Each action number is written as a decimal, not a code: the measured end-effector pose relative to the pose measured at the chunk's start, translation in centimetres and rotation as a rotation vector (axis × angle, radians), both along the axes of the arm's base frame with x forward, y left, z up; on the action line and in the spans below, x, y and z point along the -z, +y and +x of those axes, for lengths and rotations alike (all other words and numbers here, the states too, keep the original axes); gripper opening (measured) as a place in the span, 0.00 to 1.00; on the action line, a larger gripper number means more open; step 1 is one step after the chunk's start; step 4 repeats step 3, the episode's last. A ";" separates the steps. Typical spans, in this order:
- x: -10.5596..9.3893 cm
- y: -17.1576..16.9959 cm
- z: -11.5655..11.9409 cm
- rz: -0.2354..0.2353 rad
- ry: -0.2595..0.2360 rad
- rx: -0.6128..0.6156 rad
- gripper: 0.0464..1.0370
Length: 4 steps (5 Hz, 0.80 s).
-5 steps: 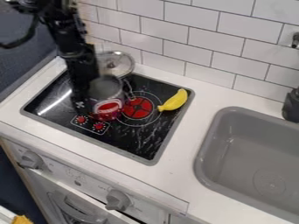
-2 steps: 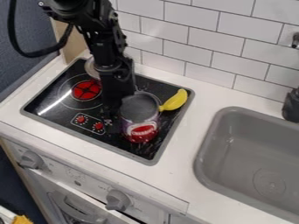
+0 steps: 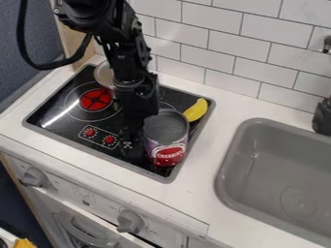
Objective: Moved the can from the front left to the front right of the stove
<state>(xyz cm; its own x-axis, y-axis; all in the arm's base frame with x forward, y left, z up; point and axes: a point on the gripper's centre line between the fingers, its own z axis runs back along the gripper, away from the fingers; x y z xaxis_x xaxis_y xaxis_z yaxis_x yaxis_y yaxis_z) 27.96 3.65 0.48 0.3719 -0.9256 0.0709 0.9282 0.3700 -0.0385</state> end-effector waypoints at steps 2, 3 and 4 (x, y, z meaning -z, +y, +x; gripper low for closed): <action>-5.7 3.8 -0.1 0.021 -0.153 -0.165 0.96; -8.8 4.7 -0.6 -0.003 -0.224 -0.213 0.96; -8.8 4.7 -0.6 -0.003 -0.224 -0.213 0.96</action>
